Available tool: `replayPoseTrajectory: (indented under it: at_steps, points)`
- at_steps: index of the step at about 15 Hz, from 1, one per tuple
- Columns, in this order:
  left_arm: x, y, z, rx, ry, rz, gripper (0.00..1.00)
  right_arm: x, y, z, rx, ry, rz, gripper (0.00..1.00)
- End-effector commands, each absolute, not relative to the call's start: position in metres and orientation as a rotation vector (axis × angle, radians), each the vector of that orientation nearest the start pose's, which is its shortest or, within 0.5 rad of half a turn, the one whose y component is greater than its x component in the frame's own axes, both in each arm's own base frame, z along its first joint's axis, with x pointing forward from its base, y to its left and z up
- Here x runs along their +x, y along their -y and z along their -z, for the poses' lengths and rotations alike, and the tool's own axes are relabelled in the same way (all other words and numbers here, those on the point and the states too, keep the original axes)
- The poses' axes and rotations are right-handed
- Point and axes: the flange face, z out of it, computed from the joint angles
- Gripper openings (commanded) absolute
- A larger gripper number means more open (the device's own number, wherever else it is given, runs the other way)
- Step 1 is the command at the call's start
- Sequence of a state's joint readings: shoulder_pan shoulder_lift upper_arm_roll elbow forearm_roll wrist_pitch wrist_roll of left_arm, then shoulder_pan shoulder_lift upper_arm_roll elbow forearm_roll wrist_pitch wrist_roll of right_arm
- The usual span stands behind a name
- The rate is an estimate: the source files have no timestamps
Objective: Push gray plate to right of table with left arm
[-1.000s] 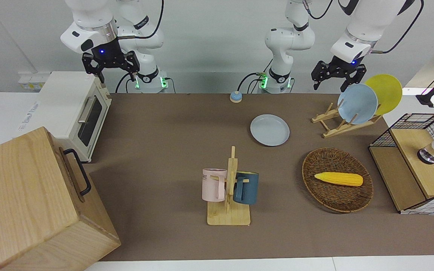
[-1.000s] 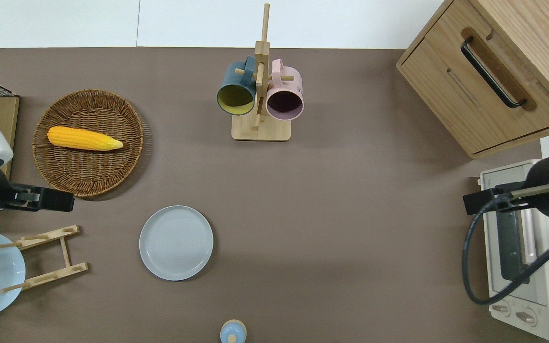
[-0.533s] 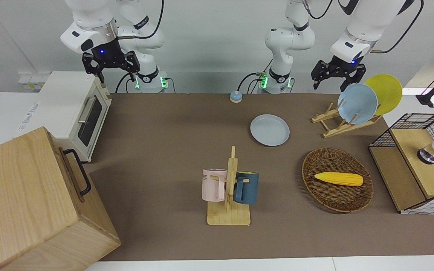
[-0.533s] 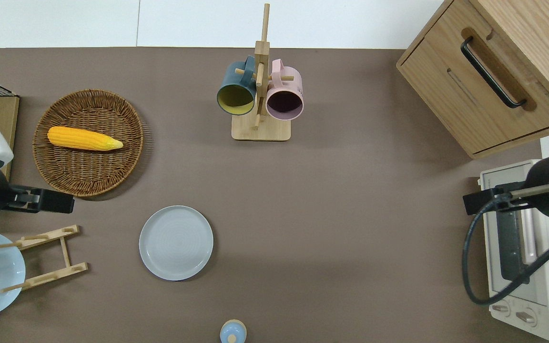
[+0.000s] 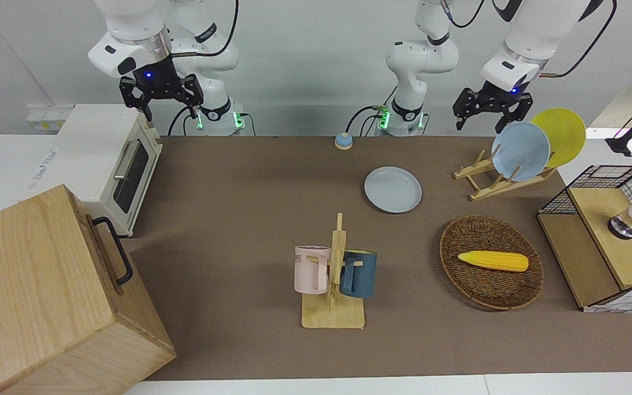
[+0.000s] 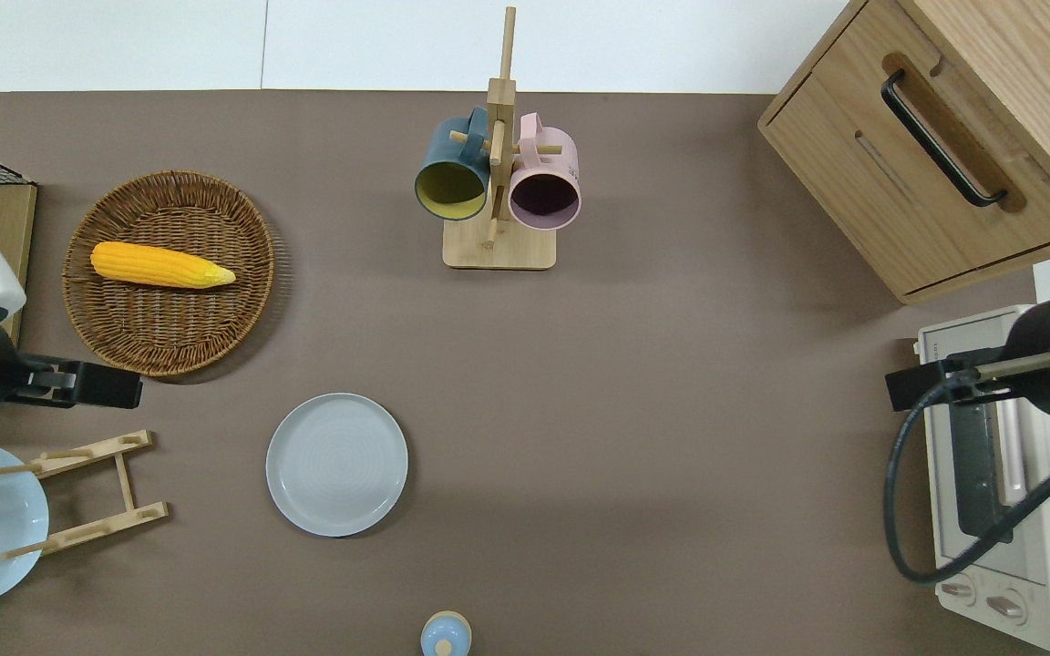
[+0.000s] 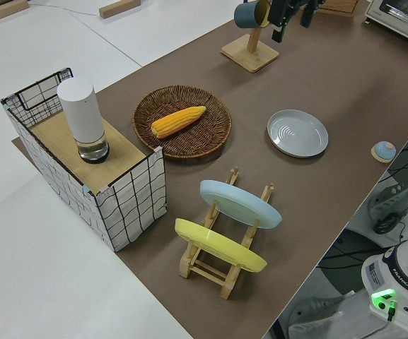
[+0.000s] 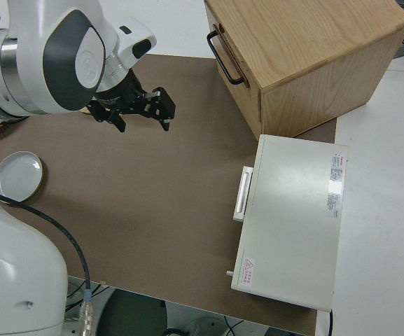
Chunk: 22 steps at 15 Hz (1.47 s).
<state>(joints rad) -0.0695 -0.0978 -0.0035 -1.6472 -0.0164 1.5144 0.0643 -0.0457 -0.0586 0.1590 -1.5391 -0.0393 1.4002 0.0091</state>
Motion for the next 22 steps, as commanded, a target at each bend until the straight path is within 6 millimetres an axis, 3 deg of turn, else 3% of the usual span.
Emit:
replayPoseTrajectory:
  at_steps: [1, 7, 9, 10, 12, 15, 18, 22]
  points:
    - [0.506, 0.042, -0.636, -3.133, -0.226, -0.067, 0.99, 0.511, -0.055, -0.659, -3.189, 0.164, -0.134, 0.996]
    - [0.506, 0.038, -0.636, -3.128, -0.218, -0.067, 0.99, 0.511, -0.055, -0.659, -3.189, 0.164, -0.134, 0.996]
    - [0.497, 0.035, -0.628, -3.128, -0.221, -0.077, 0.99, 0.511, -0.055, -0.659, -3.189, 0.164, -0.134, 0.996]
    - [0.492, 0.034, -0.618, -3.128, -0.223, -0.089, 0.99, 0.511, -0.055, -0.659, -3.189, 0.164, -0.134, 0.996]
    - [0.494, 0.035, -0.580, -3.123, -0.231, -0.173, 0.99, 0.511, -0.055, -0.659, -3.189, 0.164, -0.134, 0.996]
    - [0.496, 0.026, -0.555, -3.131, -0.205, -0.168, 0.99, 0.511, -0.055, -0.659, -3.190, 0.164, -0.134, 0.996]
    - [0.493, 0.027, -0.498, -3.134, -0.192, -0.178, 0.99, 0.511, -0.055, -0.659, -3.189, 0.164, -0.134, 0.996]
    - [0.481, 0.027, -0.444, -3.148, -0.166, -0.196, 0.95, 0.511, -0.055, -0.659, -3.189, 0.164, -0.134, 0.996]
